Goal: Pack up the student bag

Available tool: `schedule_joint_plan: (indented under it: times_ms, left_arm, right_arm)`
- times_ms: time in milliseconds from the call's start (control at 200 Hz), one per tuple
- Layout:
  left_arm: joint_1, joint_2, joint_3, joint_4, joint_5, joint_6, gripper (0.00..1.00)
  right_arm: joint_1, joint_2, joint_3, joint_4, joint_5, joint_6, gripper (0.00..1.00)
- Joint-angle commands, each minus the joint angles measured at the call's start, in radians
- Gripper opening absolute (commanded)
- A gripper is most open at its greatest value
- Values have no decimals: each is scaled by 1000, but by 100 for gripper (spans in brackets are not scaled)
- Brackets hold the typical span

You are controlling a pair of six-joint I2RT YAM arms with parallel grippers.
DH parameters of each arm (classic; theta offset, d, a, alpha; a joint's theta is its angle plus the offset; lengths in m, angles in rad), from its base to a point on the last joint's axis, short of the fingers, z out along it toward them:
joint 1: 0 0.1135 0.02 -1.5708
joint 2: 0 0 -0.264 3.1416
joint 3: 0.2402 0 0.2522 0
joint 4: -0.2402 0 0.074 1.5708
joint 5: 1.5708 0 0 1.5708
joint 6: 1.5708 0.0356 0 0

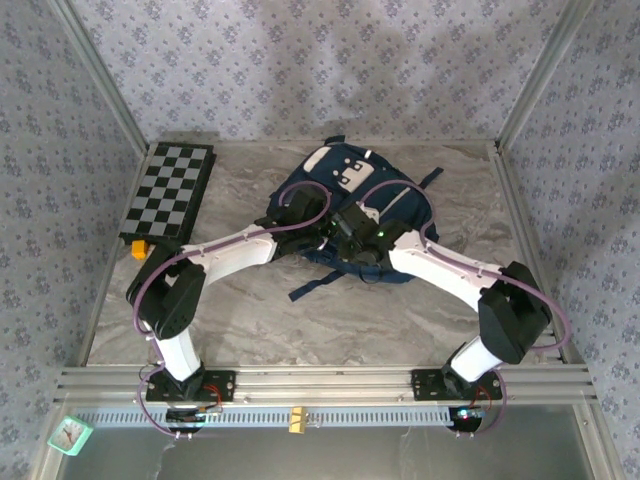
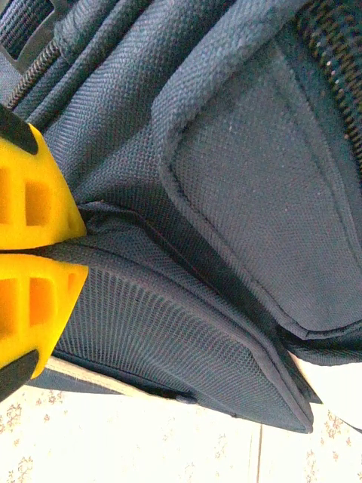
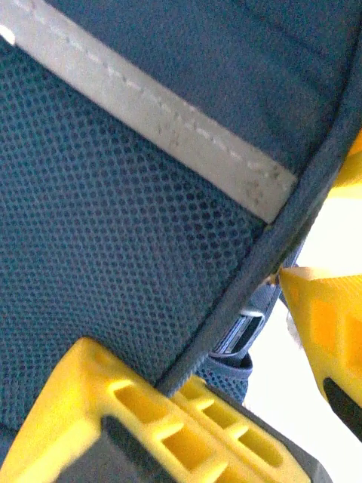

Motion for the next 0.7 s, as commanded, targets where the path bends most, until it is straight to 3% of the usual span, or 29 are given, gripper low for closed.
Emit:
schedule_joint_plan:
  times_ms: [0,130,260,510,695]
  left_arm:
    - [-18,-29,19,58,36,-18,0]
    - [-19,-39,13,67,33,-20,0]
    - [-22,-39,13,66,35,-17,0]
    - [-20,-53,11,45,7,3,0]
    - [-3,-61,4,-1,-24,21,0]
  right_arm:
    - [2,24,22,89,62,-27,28]
    - [1,32,16,108,86,-34,33]
    - [3,29,10,158,92,-75,28]
    - [-17,-9,-23,86,108,-32,10]
    - [-9,-111,-91,-23,117,-14,10]
